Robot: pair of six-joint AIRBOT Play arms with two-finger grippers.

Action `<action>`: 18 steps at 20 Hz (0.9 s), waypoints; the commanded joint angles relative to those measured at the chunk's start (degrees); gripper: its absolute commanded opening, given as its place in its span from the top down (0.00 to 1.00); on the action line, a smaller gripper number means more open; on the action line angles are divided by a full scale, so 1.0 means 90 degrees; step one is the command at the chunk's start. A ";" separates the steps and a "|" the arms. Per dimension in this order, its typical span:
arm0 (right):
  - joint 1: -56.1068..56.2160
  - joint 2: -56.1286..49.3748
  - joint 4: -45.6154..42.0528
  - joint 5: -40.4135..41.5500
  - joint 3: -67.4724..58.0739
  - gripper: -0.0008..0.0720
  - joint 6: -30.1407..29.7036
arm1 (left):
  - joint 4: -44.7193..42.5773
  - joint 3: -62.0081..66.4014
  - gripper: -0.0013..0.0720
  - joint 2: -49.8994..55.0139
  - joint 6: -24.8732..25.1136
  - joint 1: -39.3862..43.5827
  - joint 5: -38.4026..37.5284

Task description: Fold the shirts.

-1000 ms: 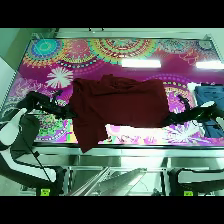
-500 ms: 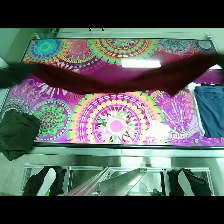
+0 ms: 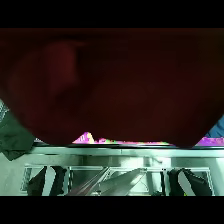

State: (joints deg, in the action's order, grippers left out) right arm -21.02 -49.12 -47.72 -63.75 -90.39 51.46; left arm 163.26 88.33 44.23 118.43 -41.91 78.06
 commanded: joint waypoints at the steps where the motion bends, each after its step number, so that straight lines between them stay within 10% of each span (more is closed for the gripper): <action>1: 0.0338 -0.1430 0.0092 -0.0432 0.0427 0.97 0.0090 | -0.1428 -0.0826 0.96 0.1037 -0.0085 0.1547 -0.0182; 6: 0.0838 -0.4165 0.0267 0.0733 0.1064 0.97 -0.0095 | -0.2885 -0.1005 0.96 0.4099 0.0192 0.3580 -0.2251; 11: 0.0770 -0.6307 0.1904 0.0809 0.0245 0.97 -0.0095 | -0.3031 0.1486 0.97 0.7006 -0.0204 0.4095 -0.2346; 18: 0.0750 -0.7164 0.2055 0.0704 -0.1180 0.97 0.0325 | -0.3203 0.2990 0.96 0.7975 -0.0423 0.4039 -0.2395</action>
State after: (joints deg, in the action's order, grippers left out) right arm -14.13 -110.85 -29.98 -56.53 -97.89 52.99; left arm 135.28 112.60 112.99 115.20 -5.61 56.53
